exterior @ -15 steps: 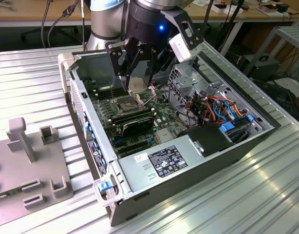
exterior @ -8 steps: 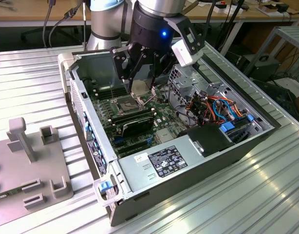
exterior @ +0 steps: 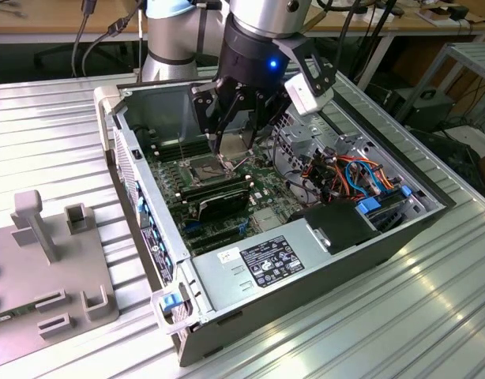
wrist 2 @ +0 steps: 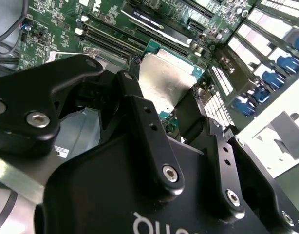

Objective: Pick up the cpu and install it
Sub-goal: 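Pick up the cpu and move it towards the insertion slot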

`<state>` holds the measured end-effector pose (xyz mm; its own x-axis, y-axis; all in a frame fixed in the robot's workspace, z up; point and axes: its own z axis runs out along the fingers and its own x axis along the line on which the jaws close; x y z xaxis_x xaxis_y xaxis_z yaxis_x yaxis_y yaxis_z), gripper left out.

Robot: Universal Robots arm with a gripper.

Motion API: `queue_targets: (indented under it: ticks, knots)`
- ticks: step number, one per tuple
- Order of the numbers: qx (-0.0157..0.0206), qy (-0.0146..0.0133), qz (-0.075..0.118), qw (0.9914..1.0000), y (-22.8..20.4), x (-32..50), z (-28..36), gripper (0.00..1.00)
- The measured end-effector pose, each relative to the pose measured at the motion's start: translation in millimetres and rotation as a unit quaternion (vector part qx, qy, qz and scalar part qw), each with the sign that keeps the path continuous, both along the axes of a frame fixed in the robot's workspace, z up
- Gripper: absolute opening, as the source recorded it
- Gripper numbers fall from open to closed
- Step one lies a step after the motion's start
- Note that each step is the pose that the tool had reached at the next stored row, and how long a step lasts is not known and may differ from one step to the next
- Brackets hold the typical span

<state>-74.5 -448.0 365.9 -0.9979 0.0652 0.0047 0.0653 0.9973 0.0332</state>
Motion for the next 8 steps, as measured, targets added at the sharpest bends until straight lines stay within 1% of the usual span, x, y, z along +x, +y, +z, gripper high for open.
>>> queue_targets:
  ticks: [5,8]
  knots:
    - [0.0001,-0.0001,0.000,1.00000,0.1,7.7,-3.4,0.55]
    - [-0.0001,0.0000,0.000,1.00000,0.1,8.9,-3.8,0.55]
